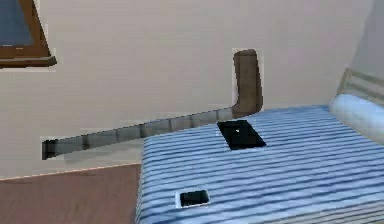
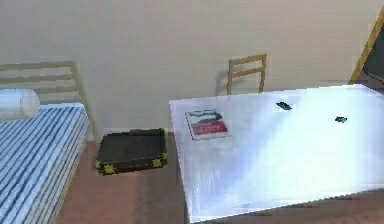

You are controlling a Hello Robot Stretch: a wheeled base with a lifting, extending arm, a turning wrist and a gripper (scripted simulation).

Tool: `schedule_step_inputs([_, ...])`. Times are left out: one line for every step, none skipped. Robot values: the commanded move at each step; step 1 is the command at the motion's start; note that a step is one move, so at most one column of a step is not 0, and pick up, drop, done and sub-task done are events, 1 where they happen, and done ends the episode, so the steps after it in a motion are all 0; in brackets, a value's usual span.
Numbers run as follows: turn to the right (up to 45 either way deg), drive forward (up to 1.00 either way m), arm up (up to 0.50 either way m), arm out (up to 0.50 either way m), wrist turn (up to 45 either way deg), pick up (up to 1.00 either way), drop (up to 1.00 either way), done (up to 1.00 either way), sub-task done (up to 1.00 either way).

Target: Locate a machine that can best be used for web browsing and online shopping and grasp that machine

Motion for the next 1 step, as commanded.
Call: schedule_step_inputs([-45.0,0.00,0.00,0.00,0.0,0.00,0.00,0.00,0.00])
